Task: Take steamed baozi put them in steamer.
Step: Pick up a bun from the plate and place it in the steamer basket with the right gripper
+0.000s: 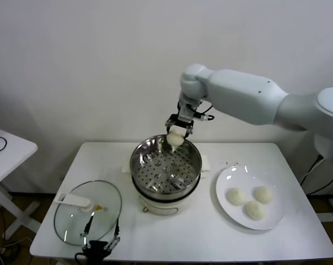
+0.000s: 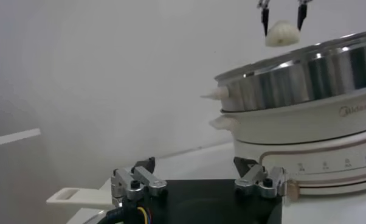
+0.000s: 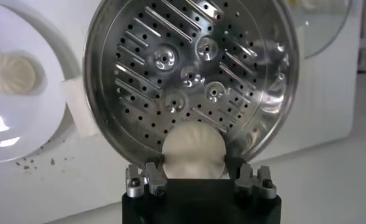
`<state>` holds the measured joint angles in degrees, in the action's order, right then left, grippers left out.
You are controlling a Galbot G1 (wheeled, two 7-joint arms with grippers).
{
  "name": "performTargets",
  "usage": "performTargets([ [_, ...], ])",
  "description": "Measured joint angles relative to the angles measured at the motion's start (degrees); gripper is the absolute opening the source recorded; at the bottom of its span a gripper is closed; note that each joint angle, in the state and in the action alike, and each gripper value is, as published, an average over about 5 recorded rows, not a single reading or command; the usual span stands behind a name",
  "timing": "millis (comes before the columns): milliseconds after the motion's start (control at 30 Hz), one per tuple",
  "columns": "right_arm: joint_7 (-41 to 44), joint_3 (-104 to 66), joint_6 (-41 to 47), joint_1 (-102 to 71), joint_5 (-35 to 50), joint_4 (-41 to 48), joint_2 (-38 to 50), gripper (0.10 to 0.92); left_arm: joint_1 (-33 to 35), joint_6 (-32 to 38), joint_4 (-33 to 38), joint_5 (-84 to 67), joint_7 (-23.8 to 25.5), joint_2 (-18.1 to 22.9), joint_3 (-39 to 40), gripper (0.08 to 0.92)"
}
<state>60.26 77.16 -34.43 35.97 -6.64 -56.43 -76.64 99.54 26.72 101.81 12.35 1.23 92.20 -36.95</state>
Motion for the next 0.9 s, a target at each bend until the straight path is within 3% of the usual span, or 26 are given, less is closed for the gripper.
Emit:
performTargets([
  [700, -3.7, -5.6, -6.2, -10.5, -8.4, 15.1, -8.6, 0.680, -0.6, 0.8, -1.8, 0.6, 0.0, 0.0, -0.1, 0.823],
  [900, -3.9, -6.0, -7.2, -10.9, -8.2, 16.6, -8.9, 0.771, -0.8, 0.8, -2.0, 1.0, 0.0, 0.0, 0.1, 0.823],
])
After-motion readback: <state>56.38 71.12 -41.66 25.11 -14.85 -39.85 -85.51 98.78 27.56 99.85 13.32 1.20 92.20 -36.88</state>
